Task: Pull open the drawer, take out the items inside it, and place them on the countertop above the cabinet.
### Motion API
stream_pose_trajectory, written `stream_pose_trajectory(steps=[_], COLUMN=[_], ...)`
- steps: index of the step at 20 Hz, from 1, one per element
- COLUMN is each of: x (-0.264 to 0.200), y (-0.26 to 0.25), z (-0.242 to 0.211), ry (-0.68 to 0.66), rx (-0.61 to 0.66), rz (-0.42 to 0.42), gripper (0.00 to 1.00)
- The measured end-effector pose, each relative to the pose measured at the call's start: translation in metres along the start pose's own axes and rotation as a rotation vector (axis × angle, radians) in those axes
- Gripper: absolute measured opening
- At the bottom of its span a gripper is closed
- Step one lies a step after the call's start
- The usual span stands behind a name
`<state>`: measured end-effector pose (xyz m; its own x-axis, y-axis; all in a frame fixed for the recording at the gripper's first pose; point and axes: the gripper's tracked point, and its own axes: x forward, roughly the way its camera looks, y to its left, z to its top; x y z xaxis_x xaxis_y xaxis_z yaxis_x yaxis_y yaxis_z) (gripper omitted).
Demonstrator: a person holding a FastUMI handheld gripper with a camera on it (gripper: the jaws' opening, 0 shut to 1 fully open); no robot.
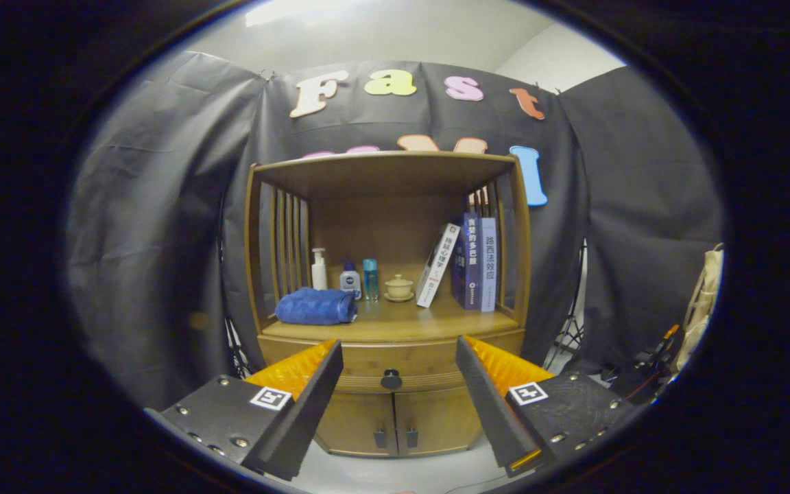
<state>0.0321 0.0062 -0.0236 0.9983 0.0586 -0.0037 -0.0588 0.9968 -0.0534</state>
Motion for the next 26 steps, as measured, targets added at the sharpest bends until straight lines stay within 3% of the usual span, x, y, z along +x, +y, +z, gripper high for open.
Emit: stream_pose_trajectory(steps=[7,13,23,25,26], x=[0.054,0.104,0.177,0.182,0.183], y=[-0.001,0.001,0.006,0.008,0.008], z=[-0.064,-0.124,-0.177,-0.185,-0.193], ry=[0.074,0.115,0.105,0.104,0.118], rx=[0.041,0.004,0.023,0.018,0.006], rz=[0.024,0.039,0.06,0.078,0.075], gripper=[1.0,1.0,0.99,0.59,0.57])
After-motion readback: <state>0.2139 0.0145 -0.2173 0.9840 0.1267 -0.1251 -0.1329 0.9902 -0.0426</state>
